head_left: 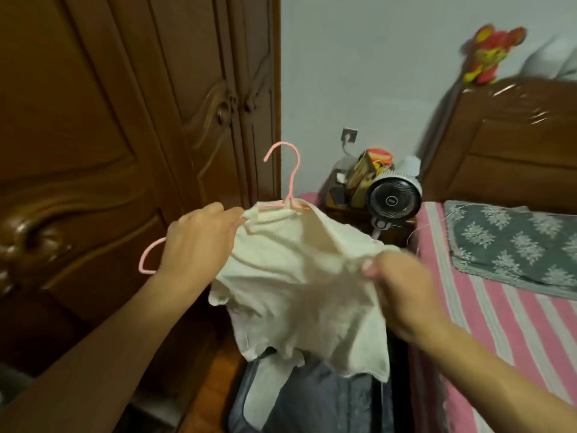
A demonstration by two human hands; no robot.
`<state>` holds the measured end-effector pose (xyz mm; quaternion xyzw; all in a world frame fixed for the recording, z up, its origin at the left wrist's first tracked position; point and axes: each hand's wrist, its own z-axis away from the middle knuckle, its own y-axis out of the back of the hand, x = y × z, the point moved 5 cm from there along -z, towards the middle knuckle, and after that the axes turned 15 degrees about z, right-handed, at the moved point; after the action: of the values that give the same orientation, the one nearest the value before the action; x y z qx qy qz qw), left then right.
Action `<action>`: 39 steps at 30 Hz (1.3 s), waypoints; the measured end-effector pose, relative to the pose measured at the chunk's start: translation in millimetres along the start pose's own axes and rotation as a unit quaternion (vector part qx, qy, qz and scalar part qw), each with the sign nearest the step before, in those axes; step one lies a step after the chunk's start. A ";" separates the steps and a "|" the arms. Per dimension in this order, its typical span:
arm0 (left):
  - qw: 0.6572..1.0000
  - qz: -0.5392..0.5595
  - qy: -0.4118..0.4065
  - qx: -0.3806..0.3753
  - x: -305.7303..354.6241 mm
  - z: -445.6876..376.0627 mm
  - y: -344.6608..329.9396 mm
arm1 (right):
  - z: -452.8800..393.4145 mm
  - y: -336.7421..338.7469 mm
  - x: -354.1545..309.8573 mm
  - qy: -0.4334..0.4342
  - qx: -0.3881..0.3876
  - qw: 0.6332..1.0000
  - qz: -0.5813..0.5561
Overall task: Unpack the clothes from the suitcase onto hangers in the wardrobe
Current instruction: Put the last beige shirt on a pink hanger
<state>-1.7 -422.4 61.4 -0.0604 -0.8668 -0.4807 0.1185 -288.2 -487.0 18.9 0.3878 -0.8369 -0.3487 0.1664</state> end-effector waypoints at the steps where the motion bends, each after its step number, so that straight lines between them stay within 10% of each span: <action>1: 1.000 0.027 -0.006 0.007 8.0 -5.3 14.8 | 7.6 1.8 -6.6 0.073 -0.056 0.996 0.008; 8: 0.989 0.136 -0.032 0.056 58.1 -30.5 80.1 | -57.6 28.4 84.1 -0.075 -0.185 0.979 -0.039; 13: 0.986 0.130 0.042 0.099 67.3 -33.2 107.1 | -55.3 15.2 125.9 -0.257 -0.240 0.854 -0.384; 17: 0.981 0.144 0.088 0.094 67.2 -28.8 118.6 | -76.5 31.6 125.4 -0.191 -0.210 0.864 -0.416; 21: 0.977 0.168 0.098 0.092 75.2 -15.1 129.4 | -98.9 40.7 126.6 -0.255 -0.196 0.733 -0.599; 24: 0.980 0.162 0.073 0.084 89.7 -2.3 139.3 | -109.5 44.4 126.9 -0.325 -0.220 0.702 -0.594; 30: 0.979 0.148 0.080 0.116 96.8 13.5 151.5 | -123.0 83.0 97.4 -0.172 -0.292 0.848 -0.408; 34: 0.981 0.159 0.075 0.082 103.5 25.1 158.1 | -132.9 80.2 88.1 -0.198 -0.327 0.826 -0.414; 36: 0.983 0.154 0.071 0.072 107.3 30.7 158.4 | -137.7 72.2 91.3 -0.232 -0.287 0.879 -0.303; 39: 0.982 0.131 0.099 0.096 104.7 38.7 154.5 | -140.9 86.9 62.4 -0.048 -0.152 0.974 -0.159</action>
<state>-74.6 -308.6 195.9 -0.1138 -0.8772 -0.3793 0.2714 -297.4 -559.1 180.1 0.4687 -0.7089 -0.5119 0.1254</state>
